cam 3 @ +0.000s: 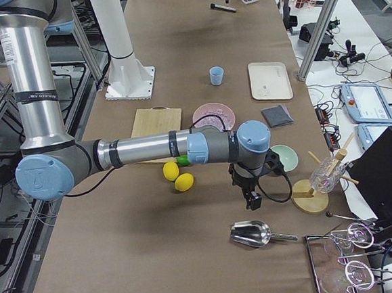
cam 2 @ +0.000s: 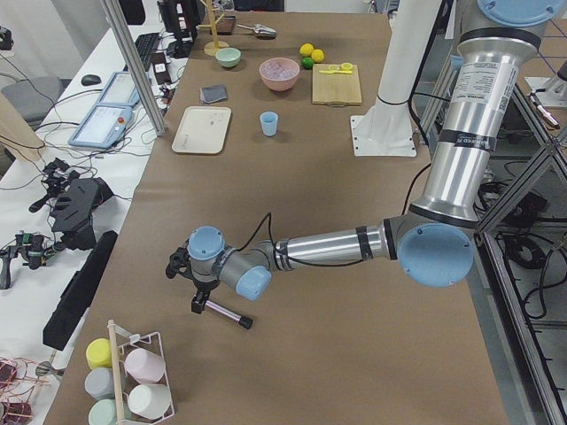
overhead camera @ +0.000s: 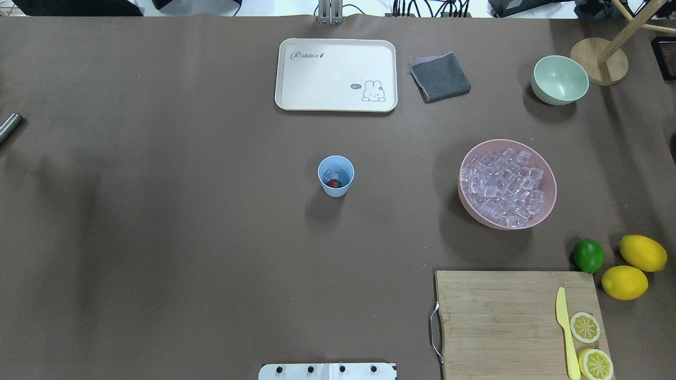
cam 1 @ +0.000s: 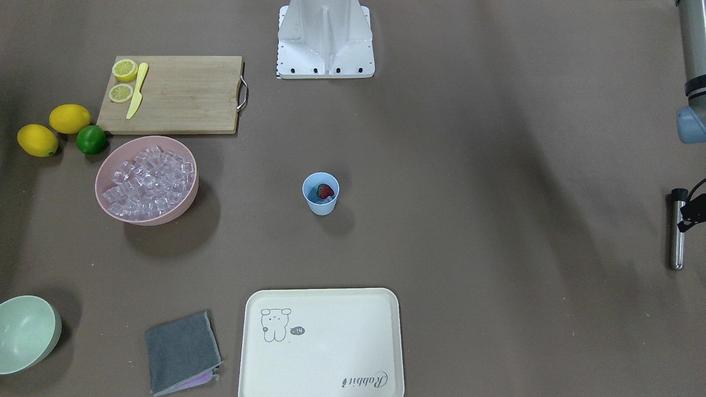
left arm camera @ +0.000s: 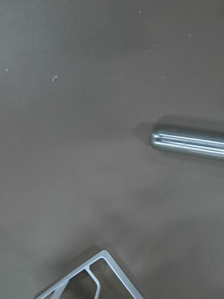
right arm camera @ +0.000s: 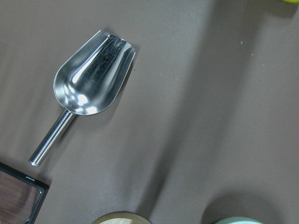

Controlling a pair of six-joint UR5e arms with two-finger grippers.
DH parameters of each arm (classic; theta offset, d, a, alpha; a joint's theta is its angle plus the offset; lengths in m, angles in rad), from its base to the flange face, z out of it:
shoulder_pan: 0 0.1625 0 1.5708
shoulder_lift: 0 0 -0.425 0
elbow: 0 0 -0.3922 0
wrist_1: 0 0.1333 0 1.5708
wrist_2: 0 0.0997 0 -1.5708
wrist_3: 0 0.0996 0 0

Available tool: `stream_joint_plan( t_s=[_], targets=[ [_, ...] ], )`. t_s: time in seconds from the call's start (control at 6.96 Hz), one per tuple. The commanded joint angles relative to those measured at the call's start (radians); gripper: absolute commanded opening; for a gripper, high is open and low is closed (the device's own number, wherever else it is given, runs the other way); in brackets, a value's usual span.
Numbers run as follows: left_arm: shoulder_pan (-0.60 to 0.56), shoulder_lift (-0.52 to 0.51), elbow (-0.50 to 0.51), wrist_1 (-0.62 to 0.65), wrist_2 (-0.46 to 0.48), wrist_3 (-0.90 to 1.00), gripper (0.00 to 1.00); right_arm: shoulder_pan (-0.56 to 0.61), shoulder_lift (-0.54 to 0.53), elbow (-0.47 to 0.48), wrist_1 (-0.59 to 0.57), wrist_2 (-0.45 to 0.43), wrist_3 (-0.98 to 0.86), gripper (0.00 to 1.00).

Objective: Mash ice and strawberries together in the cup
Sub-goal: 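Withdraw the left arm away from the cup toward the table edge, then grasp the upright metal muddler stick with the left gripper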

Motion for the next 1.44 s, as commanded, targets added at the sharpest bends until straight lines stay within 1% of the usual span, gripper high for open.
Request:
stream_joint_plan(
  t_s=[0.0,0.14,0.29,0.43,0.57,0.72,0.86,1.01,1.15,1.29],
  targets=[
    [0.032,-0.028,0.058,0.003,0.003,0.029,0.99,0.000,0.004,0.000,0.000,-0.002,-0.001,0.99],
    [0.065,-0.049,0.088,0.004,0.013,0.047,0.99,-0.001,0.004,-0.001,0.000,-0.004,-0.002,0.99],
    [0.082,-0.069,0.124,0.004,0.048,0.085,0.99,0.000,0.006,-0.003,0.000,-0.004,-0.002,0.99],
    [0.083,-0.083,0.154,0.007,0.052,0.101,0.99,0.000,0.012,-0.004,0.000,-0.004,-0.001,0.99],
    [0.073,-0.088,0.161,0.012,0.050,0.103,0.98,0.002,0.011,0.003,-0.001,0.004,-0.001,0.99],
    [0.069,-0.088,0.161,0.012,0.050,0.101,0.86,0.002,0.003,0.028,-0.001,0.013,0.001,0.99],
    [0.069,-0.090,0.161,0.012,0.050,0.101,0.53,0.003,0.001,0.028,-0.001,0.013,0.001,0.99],
    [0.066,-0.090,0.162,0.012,0.050,0.101,0.31,0.005,0.003,0.030,-0.001,0.013,-0.001,0.99],
    [0.064,-0.088,0.162,0.012,0.050,0.100,0.20,0.006,0.004,0.030,-0.003,0.013,-0.001,0.99],
    [0.064,-0.088,0.164,0.012,0.050,0.095,0.15,0.008,0.006,0.030,-0.003,0.013,-0.001,0.99]
  ],
)
